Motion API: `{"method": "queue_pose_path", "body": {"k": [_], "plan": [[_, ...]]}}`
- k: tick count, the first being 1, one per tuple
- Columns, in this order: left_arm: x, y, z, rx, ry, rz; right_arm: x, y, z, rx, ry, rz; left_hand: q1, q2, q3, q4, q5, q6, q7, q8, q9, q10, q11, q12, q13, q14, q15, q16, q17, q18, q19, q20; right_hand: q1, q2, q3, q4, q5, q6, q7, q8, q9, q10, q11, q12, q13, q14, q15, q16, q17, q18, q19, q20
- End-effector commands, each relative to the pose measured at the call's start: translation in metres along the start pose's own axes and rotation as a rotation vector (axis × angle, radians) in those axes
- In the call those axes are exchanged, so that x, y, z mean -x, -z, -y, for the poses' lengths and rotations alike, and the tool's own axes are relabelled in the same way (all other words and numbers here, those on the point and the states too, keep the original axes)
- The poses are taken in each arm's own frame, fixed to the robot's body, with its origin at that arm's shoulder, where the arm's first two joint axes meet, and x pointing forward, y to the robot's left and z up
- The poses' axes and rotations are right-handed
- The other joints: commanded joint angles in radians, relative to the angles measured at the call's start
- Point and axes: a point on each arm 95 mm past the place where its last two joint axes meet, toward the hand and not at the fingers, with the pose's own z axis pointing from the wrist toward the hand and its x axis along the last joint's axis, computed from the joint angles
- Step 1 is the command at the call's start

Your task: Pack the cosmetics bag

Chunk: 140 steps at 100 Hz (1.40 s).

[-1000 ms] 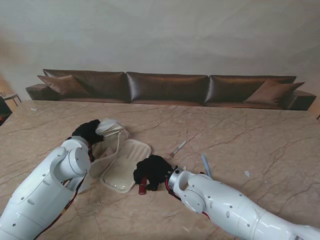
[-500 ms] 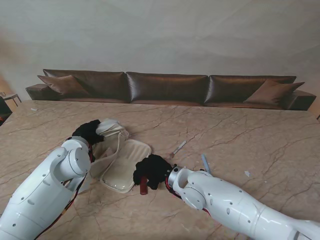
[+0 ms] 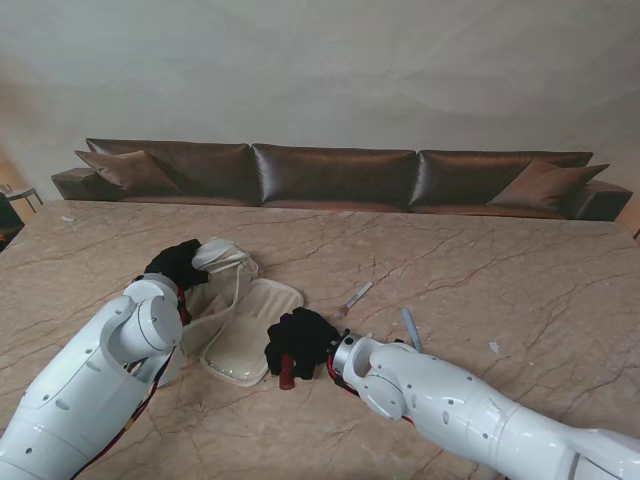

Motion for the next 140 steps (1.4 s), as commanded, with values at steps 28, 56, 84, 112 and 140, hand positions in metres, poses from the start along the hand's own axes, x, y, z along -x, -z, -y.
{"method": "queue_pose_path", "body": {"k": [28, 56, 84, 112, 140], "plan": [[-0.002, 0.002, -0.001, 0.002, 0.017, -0.001, 0.002, 0.024, 0.040, -0.102, 0.007, -0.022, 0.178, 0.149, 0.037, 0.053, 0.045, -0.132, 0.101, 0.016, 0.013, -0.043, 0.029, 0.024, 0.071, -0.009, 0.047, -0.007, 0.086, -0.075, 0.219, 0.035, -0.027, 0.181, -0.003, 0.050, 0.063, 0.031, 0.051, 0.284, -0.039, 0.150, -0.320, -0.188, -0.065, -0.025, 0.013, -0.015, -0.016, -0.036, 0.020, 0.033], [-0.002, 0.002, -0.001, 0.005, 0.017, -0.002, 0.001, 0.027, 0.009, -0.020, -0.055, 0.024, 0.180, 0.151, 0.033, 0.054, 0.042, -0.133, 0.098, 0.016, 0.011, -0.043, 0.028, 0.024, 0.069, -0.007, 0.047, -0.007, 0.086, -0.075, 0.219, 0.035, -0.046, 0.314, -0.008, 0.077, 0.004, 0.070, 0.014, 0.414, -0.054, 0.152, -0.322, -0.197, -0.075, -0.029, 0.015, -0.023, -0.022, -0.050, 0.031, 0.048], [-0.003, 0.002, -0.002, 0.009, 0.023, -0.002, 0.005, 0.028, -0.006, 0.018, -0.055, 0.045, 0.182, 0.151, 0.031, 0.055, 0.043, -0.133, 0.099, 0.016, 0.011, -0.043, 0.028, 0.023, 0.070, -0.009, 0.047, -0.006, 0.086, -0.075, 0.219, 0.035, -0.016, 0.268, -0.029, 0.061, 0.024, 0.013, -0.016, 0.374, -0.014, 0.156, -0.333, -0.204, -0.043, -0.019, 0.008, -0.031, -0.001, -0.031, 0.026, 0.043], [-0.002, 0.002, -0.004, 0.016, 0.026, -0.001, 0.014, 0.029, 0.011, -0.047, -0.048, 0.028, 0.187, 0.153, 0.029, 0.055, 0.041, -0.132, 0.096, 0.016, 0.008, -0.043, 0.027, 0.023, 0.069, -0.009, 0.046, -0.006, 0.086, -0.074, 0.217, 0.034, 0.174, 0.291, 0.173, 0.272, -0.089, 0.131, -0.200, 0.309, -0.036, 0.150, -0.354, -0.220, -0.055, -0.025, -0.001, -0.035, -0.010, -0.028, -0.001, 0.023], [-0.003, 0.001, -0.005, 0.012, 0.027, -0.010, 0.018, 0.030, 0.023, -0.070, -0.039, 0.033, 0.190, 0.155, 0.024, 0.055, 0.039, -0.132, 0.095, 0.016, 0.005, -0.042, 0.026, 0.024, 0.067, -0.009, 0.046, -0.006, 0.086, -0.074, 0.217, 0.033, 0.028, 0.053, 0.055, 0.093, -0.060, 0.093, -0.139, 0.238, -0.061, 0.158, -0.349, -0.241, -0.075, -0.023, -0.001, -0.042, -0.028, -0.026, -0.010, 0.026]]}}
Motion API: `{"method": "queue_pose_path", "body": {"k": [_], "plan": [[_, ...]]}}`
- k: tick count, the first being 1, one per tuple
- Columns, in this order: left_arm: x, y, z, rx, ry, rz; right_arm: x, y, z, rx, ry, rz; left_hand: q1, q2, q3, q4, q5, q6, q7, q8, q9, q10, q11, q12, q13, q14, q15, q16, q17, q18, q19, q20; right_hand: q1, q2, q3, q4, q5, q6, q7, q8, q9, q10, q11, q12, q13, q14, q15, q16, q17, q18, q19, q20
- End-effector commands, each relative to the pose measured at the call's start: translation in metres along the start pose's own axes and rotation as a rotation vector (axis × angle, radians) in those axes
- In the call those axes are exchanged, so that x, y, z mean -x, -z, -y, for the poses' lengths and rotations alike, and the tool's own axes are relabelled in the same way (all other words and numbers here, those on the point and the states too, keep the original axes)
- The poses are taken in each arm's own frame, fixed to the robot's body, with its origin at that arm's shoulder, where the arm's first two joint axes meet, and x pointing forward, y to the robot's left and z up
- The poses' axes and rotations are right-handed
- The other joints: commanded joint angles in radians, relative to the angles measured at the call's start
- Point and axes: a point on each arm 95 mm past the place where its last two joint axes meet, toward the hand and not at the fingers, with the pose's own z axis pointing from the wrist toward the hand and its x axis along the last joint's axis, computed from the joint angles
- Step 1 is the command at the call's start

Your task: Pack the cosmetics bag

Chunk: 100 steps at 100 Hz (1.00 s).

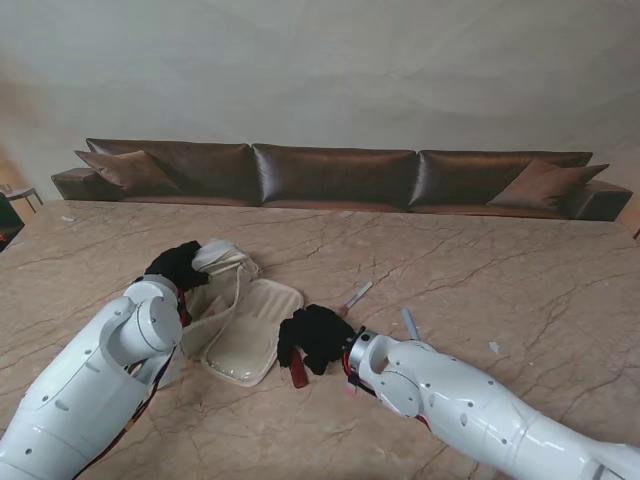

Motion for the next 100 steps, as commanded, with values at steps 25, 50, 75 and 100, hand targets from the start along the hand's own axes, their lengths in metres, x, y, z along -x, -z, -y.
{"method": "queue_pose_path", "body": {"k": [25, 50, 75, 100], "plan": [[-0.006, 0.001, -0.005, 0.009, 0.014, -0.014, 0.003, 0.010, 0.047, -0.099, 0.022, 0.000, 0.181, 0.154, 0.036, 0.056, 0.039, -0.135, 0.094, 0.017, 0.006, -0.045, 0.027, 0.015, 0.065, -0.010, 0.045, -0.006, 0.086, -0.074, 0.215, 0.033, -0.131, -0.062, -0.060, 0.036, -0.072, -0.030, -0.044, -0.043, 0.038, 0.130, -0.073, -0.096, -0.018, -0.013, 0.014, -0.004, -0.015, 0.009, -0.003, 0.007], [-0.005, 0.001, -0.006, 0.006, 0.014, -0.011, 0.006, 0.008, 0.052, -0.102, 0.025, 0.000, 0.181, 0.155, 0.034, 0.056, 0.038, -0.133, 0.092, 0.016, 0.003, -0.044, 0.025, 0.015, 0.065, -0.009, 0.045, -0.006, 0.086, -0.073, 0.215, 0.032, -0.084, -0.093, -0.116, -0.184, 0.178, -0.168, 0.322, -0.250, 0.075, 0.126, -0.062, -0.080, 0.006, -0.016, 0.022, 0.002, 0.010, 0.003, 0.029, 0.014], [-0.004, 0.002, -0.005, 0.004, 0.016, -0.009, 0.006, 0.008, 0.043, -0.115, 0.013, -0.022, 0.182, 0.156, 0.032, 0.056, 0.035, -0.133, 0.092, 0.016, 0.002, -0.043, 0.026, 0.015, 0.065, -0.009, 0.045, -0.006, 0.086, -0.073, 0.215, 0.032, -0.134, 0.136, -0.067, -0.077, 0.070, -0.091, 0.187, 0.176, -0.007, 0.133, -0.075, -0.089, -0.066, -0.033, 0.002, -0.018, -0.032, -0.031, 0.020, 0.013], [-0.004, 0.002, -0.004, 0.001, 0.021, -0.011, 0.002, 0.009, 0.020, -0.062, 0.004, -0.017, 0.182, 0.155, 0.031, 0.056, 0.036, -0.133, 0.093, 0.017, 0.001, -0.044, 0.026, 0.015, 0.065, -0.009, 0.044, -0.006, 0.086, -0.073, 0.215, 0.032, -0.157, 0.259, -0.067, -0.056, -0.023, -0.045, 0.163, 0.328, -0.055, 0.134, -0.068, -0.095, -0.111, -0.046, 0.004, -0.036, -0.056, -0.058, 0.025, 0.017]]}}
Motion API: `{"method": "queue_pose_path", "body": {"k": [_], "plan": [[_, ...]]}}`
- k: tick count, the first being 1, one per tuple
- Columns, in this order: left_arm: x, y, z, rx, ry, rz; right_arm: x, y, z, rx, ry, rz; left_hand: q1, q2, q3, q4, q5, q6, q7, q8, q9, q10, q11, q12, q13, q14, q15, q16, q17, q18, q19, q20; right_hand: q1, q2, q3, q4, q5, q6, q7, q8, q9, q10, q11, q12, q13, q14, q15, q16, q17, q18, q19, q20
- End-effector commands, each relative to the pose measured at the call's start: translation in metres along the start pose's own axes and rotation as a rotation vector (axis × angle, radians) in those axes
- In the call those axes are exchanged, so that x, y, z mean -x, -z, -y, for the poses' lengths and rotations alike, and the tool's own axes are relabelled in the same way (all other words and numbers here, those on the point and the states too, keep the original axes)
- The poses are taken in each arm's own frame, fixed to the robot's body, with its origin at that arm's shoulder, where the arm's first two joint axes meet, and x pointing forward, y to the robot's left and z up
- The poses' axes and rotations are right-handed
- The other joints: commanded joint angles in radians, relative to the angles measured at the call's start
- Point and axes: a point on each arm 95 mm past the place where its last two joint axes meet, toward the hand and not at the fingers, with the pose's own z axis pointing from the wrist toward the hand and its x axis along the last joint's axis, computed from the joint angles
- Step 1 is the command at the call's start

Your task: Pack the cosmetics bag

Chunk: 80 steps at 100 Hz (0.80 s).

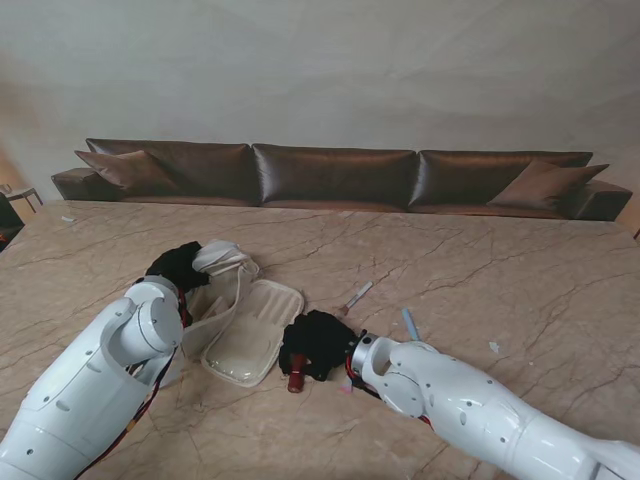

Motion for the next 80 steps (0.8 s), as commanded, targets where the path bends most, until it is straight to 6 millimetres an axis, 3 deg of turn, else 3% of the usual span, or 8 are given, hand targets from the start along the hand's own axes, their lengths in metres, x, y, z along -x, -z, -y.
{"method": "queue_pose_path", "body": {"k": [1, 24, 46, 80], "plan": [[-0.004, 0.002, -0.002, 0.003, 0.014, -0.011, -0.003, 0.007, 0.008, -0.013, -0.004, 0.006, 0.181, 0.155, 0.037, 0.056, 0.036, -0.133, 0.093, 0.017, 0.001, -0.044, 0.025, 0.015, 0.065, -0.009, 0.043, -0.006, 0.085, -0.073, 0.213, 0.025, 0.011, 0.135, -0.065, 0.005, 0.058, 0.068, 0.150, 0.103, -0.033, 0.004, -0.006, -0.001, -0.029, -0.035, 0.002, -0.010, -0.005, -0.022, 0.013, 0.015], [-0.005, 0.002, -0.002, 0.004, 0.019, -0.017, -0.006, 0.011, -0.019, 0.069, -0.007, 0.044, 0.181, 0.154, 0.037, 0.057, 0.036, -0.133, 0.093, 0.016, 0.002, -0.043, 0.026, 0.015, 0.065, -0.009, 0.043, -0.006, 0.085, -0.073, 0.213, 0.025, 0.018, 0.160, -0.084, -0.003, 0.046, 0.089, 0.145, 0.112, -0.031, 0.006, -0.005, -0.005, -0.026, -0.033, 0.002, -0.017, 0.001, -0.023, 0.016, 0.014], [-0.008, 0.005, -0.003, 0.008, 0.033, -0.031, -0.004, 0.008, -0.051, 0.143, 0.020, 0.089, 0.182, 0.153, 0.037, 0.057, 0.039, -0.130, 0.094, 0.016, 0.005, -0.041, 0.027, 0.014, 0.068, -0.008, 0.046, -0.005, 0.085, -0.073, 0.213, 0.025, 0.031, 0.159, -0.103, -0.008, 0.066, 0.097, 0.134, 0.079, 0.004, 0.008, -0.005, -0.008, 0.003, -0.025, 0.001, -0.023, 0.016, -0.012, 0.017, 0.011], [-0.021, 0.016, -0.002, 0.024, 0.070, -0.058, 0.008, -0.027, -0.097, 0.235, 0.087, 0.120, 0.182, 0.154, 0.037, 0.058, 0.038, -0.126, 0.091, 0.013, 0.004, -0.037, 0.024, 0.012, 0.072, -0.009, 0.050, -0.005, 0.087, -0.079, 0.217, 0.026, 0.040, 0.145, -0.116, -0.013, 0.094, 0.096, 0.131, 0.033, 0.026, 0.011, -0.009, -0.004, 0.024, -0.016, -0.002, -0.022, 0.029, 0.002, 0.015, 0.009]]}}
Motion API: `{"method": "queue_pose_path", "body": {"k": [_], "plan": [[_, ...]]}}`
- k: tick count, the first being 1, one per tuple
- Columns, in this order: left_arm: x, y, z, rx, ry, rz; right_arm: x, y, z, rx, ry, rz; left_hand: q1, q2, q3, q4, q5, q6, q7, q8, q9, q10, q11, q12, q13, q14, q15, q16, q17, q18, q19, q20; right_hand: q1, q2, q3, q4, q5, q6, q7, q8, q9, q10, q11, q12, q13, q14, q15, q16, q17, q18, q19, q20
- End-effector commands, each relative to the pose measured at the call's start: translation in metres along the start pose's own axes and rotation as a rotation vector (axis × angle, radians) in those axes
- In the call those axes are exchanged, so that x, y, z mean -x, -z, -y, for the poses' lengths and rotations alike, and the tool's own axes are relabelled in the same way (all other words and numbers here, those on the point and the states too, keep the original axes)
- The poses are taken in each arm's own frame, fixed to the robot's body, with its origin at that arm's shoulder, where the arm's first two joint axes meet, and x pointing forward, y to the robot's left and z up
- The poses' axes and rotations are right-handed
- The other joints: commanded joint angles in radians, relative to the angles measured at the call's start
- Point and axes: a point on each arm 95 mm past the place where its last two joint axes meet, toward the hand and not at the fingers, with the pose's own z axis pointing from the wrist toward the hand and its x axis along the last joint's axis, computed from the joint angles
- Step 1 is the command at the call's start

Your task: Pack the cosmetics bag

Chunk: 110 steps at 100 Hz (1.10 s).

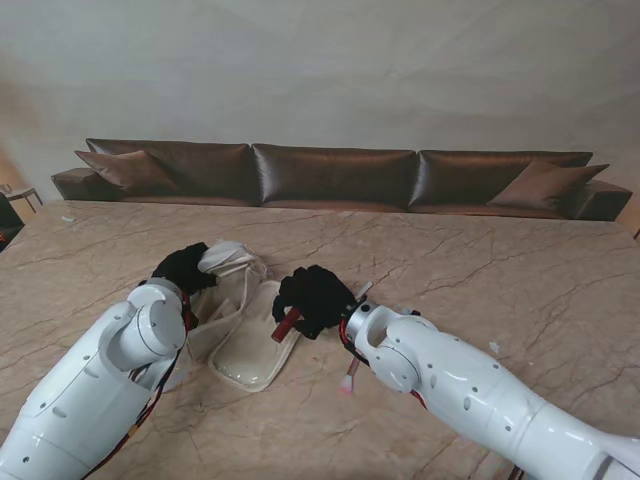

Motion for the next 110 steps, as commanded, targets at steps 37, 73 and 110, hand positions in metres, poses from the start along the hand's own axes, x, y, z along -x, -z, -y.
{"method": "queue_pose_path", "body": {"k": [37, 73, 110], "plan": [[-0.023, 0.013, -0.003, 0.026, 0.019, -0.036, -0.012, -0.068, -0.038, 0.178, 0.034, 0.019, 0.176, 0.150, 0.046, 0.059, 0.035, -0.116, 0.080, 0.008, 0.000, -0.031, 0.014, 0.006, 0.074, -0.010, 0.051, -0.006, 0.086, -0.088, 0.223, 0.026, 0.037, 0.035, -0.017, -0.010, 0.143, -0.025, 0.154, -0.062, 0.051, 0.000, -0.004, 0.021, 0.025, -0.010, -0.004, 0.006, 0.022, 0.014, 0.010, 0.004], [-0.028, 0.014, -0.005, 0.031, 0.032, -0.040, -0.026, -0.095, -0.025, 0.179, 0.009, -0.030, 0.178, 0.150, 0.042, 0.060, 0.036, -0.115, 0.077, 0.008, -0.001, -0.030, 0.012, 0.006, 0.077, -0.011, 0.054, -0.006, 0.087, -0.091, 0.225, 0.026, 0.050, -0.020, -0.025, -0.030, 0.178, -0.040, 0.160, -0.118, 0.048, -0.001, -0.013, 0.021, 0.025, -0.009, -0.008, 0.005, 0.023, 0.016, 0.006, 0.002], [-0.027, 0.016, -0.006, 0.036, 0.053, -0.034, -0.032, -0.100, -0.014, 0.163, 0.053, -0.084, 0.180, 0.152, 0.041, 0.061, 0.035, -0.115, 0.075, 0.009, -0.001, -0.029, 0.011, 0.007, 0.077, -0.010, 0.055, -0.006, 0.087, -0.092, 0.228, 0.026, 0.001, -0.218, -0.019, -0.067, 0.092, 0.034, 0.060, -0.280, 0.034, 0.001, -0.026, 0.012, 0.023, -0.008, -0.015, 0.001, 0.020, 0.027, -0.007, -0.004]]}}
